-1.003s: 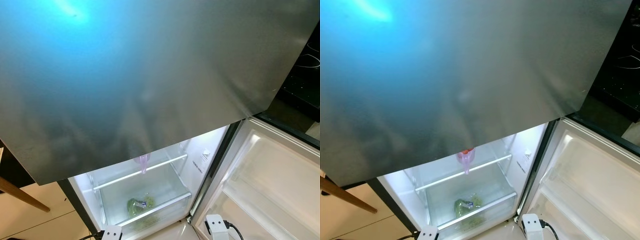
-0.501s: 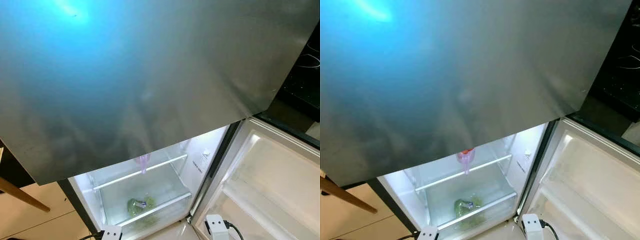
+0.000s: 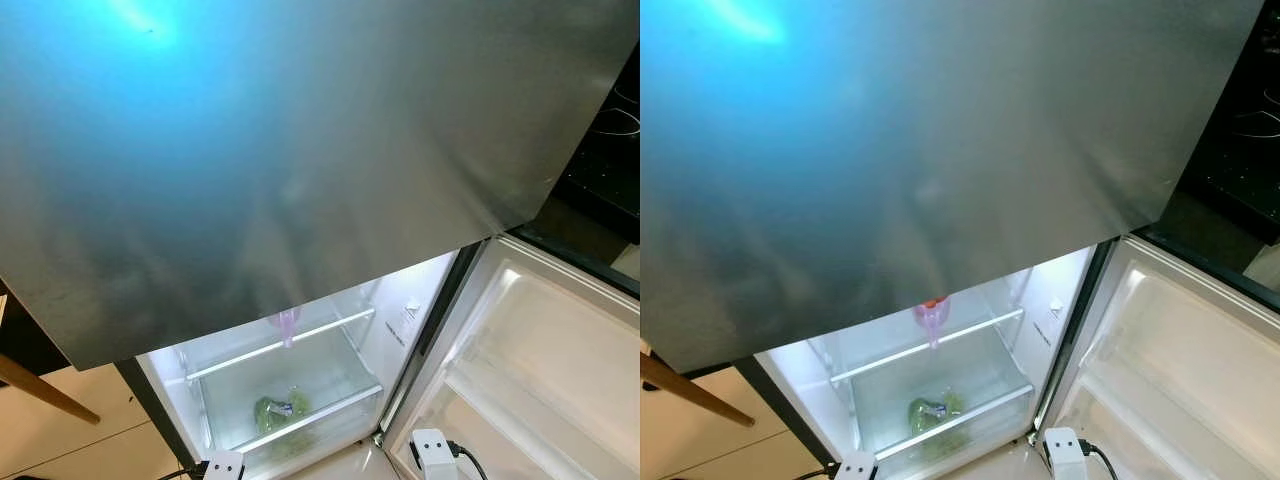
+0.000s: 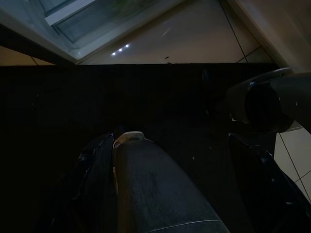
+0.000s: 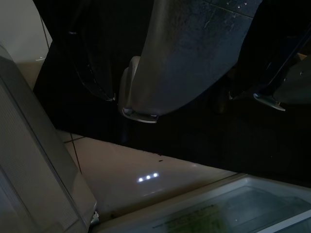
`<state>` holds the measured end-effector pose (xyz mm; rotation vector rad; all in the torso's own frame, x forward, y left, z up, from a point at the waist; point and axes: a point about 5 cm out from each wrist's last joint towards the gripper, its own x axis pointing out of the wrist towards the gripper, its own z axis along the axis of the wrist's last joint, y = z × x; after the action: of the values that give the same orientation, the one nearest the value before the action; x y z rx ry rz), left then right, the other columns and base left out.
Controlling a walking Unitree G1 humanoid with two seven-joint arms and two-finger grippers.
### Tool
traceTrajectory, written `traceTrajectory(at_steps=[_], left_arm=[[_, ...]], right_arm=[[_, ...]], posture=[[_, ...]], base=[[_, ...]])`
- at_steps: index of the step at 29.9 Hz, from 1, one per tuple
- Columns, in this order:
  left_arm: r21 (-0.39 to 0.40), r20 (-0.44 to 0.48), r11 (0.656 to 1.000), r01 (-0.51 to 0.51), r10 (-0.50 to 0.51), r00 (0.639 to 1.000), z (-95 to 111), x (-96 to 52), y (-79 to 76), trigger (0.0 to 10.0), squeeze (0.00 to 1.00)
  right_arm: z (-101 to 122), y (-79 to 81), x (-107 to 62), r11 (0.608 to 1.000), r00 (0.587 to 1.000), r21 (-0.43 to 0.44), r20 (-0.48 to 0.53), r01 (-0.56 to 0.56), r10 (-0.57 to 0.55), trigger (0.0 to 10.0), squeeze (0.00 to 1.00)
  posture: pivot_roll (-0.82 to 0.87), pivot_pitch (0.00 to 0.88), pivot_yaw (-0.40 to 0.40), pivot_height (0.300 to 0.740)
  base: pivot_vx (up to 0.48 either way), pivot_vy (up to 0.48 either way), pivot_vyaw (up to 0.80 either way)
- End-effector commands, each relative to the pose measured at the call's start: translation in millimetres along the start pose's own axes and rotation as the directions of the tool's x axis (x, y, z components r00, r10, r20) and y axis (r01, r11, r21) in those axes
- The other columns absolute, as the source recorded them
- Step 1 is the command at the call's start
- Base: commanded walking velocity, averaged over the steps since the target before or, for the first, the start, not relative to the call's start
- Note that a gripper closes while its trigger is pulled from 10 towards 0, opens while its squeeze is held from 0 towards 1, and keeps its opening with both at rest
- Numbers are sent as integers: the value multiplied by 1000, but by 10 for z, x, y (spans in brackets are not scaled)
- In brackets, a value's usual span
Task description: Restocking fridge
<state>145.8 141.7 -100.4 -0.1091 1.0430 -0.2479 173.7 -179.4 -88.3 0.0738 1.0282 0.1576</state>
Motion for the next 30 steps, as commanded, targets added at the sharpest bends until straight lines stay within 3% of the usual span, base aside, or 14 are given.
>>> traceTrajectory(at_steps=[1, 30], left_arm=[[-7, -23, 1000, 12, -12, 1000, -61, 8, -67, 10000, 0], [-6, -24, 1000, 12, -12, 1000, -64, 6, -62, 10000, 0]], right_arm=[[-38, -13, -8, 1000, 1000, -3, -10, 7, -7, 10000, 0], [-45, -3, -6, 1000, 1000, -7, -13, 4, -4, 10000, 0]], posture=[[-38, 53, -45, 740], [-31, 52, -43, 740]], base=[[0, 0, 0], [0, 0, 0]])
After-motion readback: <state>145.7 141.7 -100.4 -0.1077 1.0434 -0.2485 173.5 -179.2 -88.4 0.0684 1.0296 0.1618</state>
